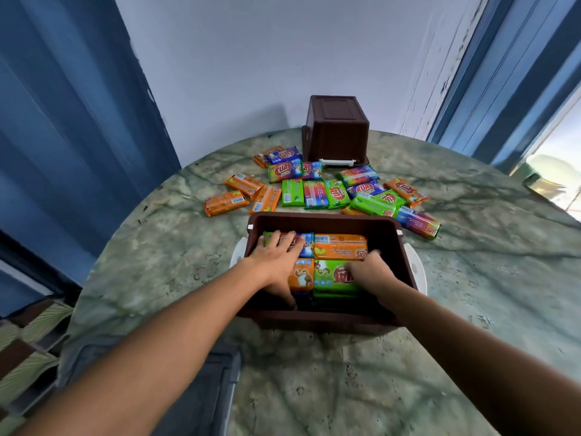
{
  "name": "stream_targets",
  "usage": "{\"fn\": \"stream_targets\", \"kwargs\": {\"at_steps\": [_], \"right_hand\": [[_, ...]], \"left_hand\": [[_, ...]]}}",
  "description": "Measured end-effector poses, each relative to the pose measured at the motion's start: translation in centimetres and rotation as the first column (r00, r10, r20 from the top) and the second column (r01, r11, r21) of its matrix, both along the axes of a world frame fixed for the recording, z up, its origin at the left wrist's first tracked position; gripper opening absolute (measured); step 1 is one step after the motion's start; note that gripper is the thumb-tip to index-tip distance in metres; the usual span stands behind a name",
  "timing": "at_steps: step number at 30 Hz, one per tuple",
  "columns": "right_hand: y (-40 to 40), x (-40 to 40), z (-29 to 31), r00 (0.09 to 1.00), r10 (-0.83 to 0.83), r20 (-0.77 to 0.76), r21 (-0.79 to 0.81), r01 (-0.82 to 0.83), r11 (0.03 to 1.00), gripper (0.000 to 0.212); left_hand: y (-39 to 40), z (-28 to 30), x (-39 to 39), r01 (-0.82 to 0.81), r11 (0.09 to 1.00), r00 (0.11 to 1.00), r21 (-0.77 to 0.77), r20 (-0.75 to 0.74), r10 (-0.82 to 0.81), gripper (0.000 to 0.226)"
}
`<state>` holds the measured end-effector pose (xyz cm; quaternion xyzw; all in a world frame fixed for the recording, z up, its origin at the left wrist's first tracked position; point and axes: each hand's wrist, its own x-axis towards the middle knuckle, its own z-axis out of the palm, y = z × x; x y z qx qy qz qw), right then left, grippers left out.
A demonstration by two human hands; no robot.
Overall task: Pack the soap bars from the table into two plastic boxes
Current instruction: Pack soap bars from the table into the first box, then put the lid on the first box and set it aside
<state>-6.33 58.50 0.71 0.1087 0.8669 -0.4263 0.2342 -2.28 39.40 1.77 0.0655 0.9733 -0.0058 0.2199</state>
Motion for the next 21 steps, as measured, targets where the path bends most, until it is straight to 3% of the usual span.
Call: {"fn": "stream_targets", "kwargs": {"at_steps": [2, 4, 7, 9, 11, 13, 16, 18, 21], "right_hand": [[-0.2, 0.7, 1.3, 0.99, 0.113, -0.078, 0.075, -0.108, 0.991, 0.058], [-0.2, 1.6, 3.2, 0.963, 0.203, -0.175, 0.101, -0.187, 0.977, 0.036], [-0.9, 3.1, 6.5, 0.895, 0.28, -0.348, 0.134, -0.248, 0.96, 0.045], [-2.5, 4.7, 8.6, 0.865, 0.266, -0.425, 0.046, -0.272, 0.961, 0.042], [-4.7, 7.0, 10.6, 0.857, 0.252, -0.45, -0.062, -0.312, 0.948, 0.024], [-7.4, 9.2, 11.0, 0.886, 0.267, -0.379, -0.195, -0.359, 0.913, 0.018], [-10.9, 12.8, 9.1, 0.928, 0.363, -0.088, -0.476, -0.359, 0.803, 0.033], [-12.1, 14.6, 6.3, 0.893, 0.447, 0.057, -0.412, -0.387, 0.825, 0.037], [-12.2, 16.9, 1.2, 0.875, 0.402, 0.271, -0.346, -0.301, 0.889, 0.022]], "left_hand": [[-0.8, 1.7, 0.2, -0.061, 0.972, 0.998, 0.229, -0.009, 0.065, 0.116], [-2.3, 3.6, 1.5, -0.101, 0.897, 0.98, 0.43, -0.115, 0.165, 0.088], [-5.8, 6.0, 5.0, -0.1, 0.823, 0.91, 0.559, -0.282, 0.302, 0.059], [-8.9, 6.6, 7.9, -0.166, 0.762, 0.861, 0.626, -0.285, 0.422, 0.051], [-12.3, 6.3, 10.9, -0.292, 0.716, 0.821, 0.634, -0.218, 0.527, 0.048], [-15.6, 5.3, 14.0, -0.44, 0.651, 0.767, 0.619, -0.118, 0.63, 0.047], [-19.7, 3.0, 19.3, -0.63, 0.571, 0.679, 0.527, 0.017, 0.734, 0.032], [-21.1, 0.6, 22.3, -0.722, 0.546, 0.64, 0.426, 0.108, 0.761, 0.01], [-22.4, -3.4, 26.3, -0.846, 0.425, 0.502, 0.323, 0.209, 0.839, 0.028]]}}
